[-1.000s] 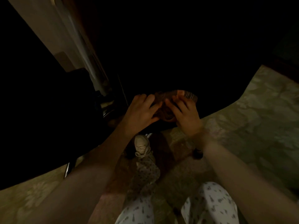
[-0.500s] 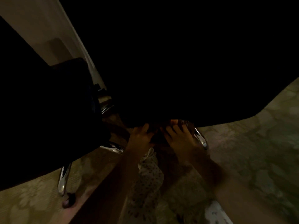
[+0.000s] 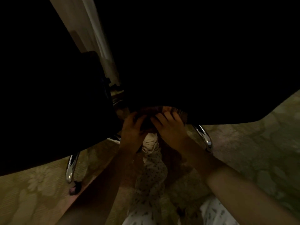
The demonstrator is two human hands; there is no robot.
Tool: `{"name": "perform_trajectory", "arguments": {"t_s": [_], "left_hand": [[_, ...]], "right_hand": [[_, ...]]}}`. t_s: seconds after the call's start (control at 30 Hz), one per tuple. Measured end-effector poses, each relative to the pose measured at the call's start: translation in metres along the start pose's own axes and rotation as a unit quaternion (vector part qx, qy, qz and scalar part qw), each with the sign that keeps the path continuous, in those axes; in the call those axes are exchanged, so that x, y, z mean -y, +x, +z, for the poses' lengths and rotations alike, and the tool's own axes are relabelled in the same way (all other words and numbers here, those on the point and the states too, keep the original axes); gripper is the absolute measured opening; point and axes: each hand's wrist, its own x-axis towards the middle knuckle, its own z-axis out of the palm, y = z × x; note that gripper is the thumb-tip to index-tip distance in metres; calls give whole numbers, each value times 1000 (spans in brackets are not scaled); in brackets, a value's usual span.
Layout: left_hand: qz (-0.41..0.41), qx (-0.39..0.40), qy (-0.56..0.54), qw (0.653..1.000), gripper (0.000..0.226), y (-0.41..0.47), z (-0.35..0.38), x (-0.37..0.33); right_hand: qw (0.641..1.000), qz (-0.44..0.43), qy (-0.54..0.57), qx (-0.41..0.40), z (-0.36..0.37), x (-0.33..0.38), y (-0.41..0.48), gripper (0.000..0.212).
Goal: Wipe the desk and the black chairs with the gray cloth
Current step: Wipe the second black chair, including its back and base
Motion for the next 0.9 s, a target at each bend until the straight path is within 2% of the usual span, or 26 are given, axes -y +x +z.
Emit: {"name": "perform_trajectory", "arguments": {"t_s": [0.1, 0.17, 0.23, 0.3, 0.37, 0.43, 0.53, 0.6, 0.67, 0.8, 0.9], "left_hand": [[-35, -47, -25, 998, 51, 4, -5, -6], [-68, -51, -36, 996, 56, 9, -4, -9], [-80, -30, -33, 996, 62, 12, 0, -5], [-82, -9, -11, 996, 55, 12, 7, 6], [-78, 34, 36, 996, 56, 9, 16, 16], [-98, 143, 75, 982, 56, 4, 32, 19], [-131, 272, 97, 948, 50, -4, 51, 7], [-118, 290, 103, 944, 51, -6, 55, -8], [-74, 281, 133, 947, 50, -7, 54, -26], [-43, 266, 114, 956, 47, 0, 43, -51], [-44, 284, 122, 950, 45, -8, 22, -75]], "right_hand": [[999, -36, -14, -18, 5, 6, 22, 33], [998, -47, -41, 8, 17, 8, 27, 29], [995, -60, -68, 38, 29, 7, 22, 30], [994, -68, -71, 43, 36, 3, 13, 30], [993, -75, -61, 60, 41, -1, 3, 30], [988, -71, -61, 126, 43, 3, -10, 31], [950, -10, -54, 308, 37, 12, -33, 22], [924, 57, -17, 378, 27, 9, -45, 44], [910, 103, -3, 402, 15, -1, -49, 63], [902, 128, 2, 413, -13, -21, -44, 66], [899, 140, -4, 416, -42, -25, -38, 65]]}}
